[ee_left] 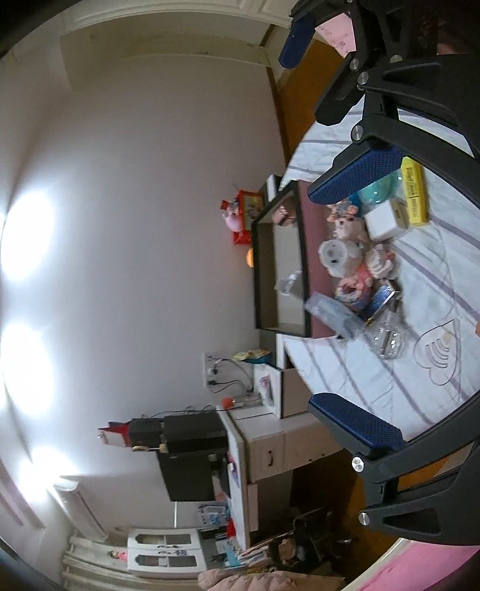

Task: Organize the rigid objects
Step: 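Withdraw both open tools from the tray back over the bed, then grasp the teal brush case with the right tool while the left tool grasps the clear plastic box, then carry the teal brush case with the right tool while the left tool carries the clear box toward the tray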

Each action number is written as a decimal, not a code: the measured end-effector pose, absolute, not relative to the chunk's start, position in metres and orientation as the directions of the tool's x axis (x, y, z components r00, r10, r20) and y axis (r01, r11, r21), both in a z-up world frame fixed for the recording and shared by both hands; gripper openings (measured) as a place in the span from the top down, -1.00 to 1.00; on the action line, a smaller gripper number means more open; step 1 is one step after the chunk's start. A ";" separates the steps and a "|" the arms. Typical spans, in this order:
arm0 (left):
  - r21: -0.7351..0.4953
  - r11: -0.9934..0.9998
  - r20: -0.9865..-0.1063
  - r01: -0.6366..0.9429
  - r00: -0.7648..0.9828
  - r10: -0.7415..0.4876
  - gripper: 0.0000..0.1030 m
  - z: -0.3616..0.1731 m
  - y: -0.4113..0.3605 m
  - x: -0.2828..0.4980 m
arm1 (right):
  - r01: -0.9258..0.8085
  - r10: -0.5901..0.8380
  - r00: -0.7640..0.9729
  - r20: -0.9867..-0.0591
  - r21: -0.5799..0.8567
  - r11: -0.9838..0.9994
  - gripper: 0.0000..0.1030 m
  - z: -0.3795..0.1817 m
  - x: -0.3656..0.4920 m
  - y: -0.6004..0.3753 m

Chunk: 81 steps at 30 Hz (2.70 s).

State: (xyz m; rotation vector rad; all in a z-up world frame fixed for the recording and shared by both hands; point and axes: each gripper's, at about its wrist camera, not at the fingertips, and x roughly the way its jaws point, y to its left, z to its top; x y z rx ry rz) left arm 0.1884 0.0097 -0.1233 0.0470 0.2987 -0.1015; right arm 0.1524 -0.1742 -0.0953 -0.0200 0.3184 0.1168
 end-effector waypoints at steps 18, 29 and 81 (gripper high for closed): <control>-0.031 0.994 -0.568 0.100 0.817 -0.100 -1.00 -0.222 0.026 0.243 | -0.097 0.090 0.807 -0.584 0.018 0.995 -1.00 -0.194 0.222 -0.188; -0.063 0.996 -0.621 0.061 0.779 -0.086 -1.00 -0.229 0.047 0.276 | -0.160 0.166 0.698 -0.697 0.075 0.984 -0.62 -0.219 0.278 -0.202; -0.052 0.991 -0.618 0.126 0.775 -0.131 0.32 -0.197 0.060 0.337 | -0.195 0.167 0.683 -0.712 0.042 0.980 -0.12 -0.213 0.293 -0.198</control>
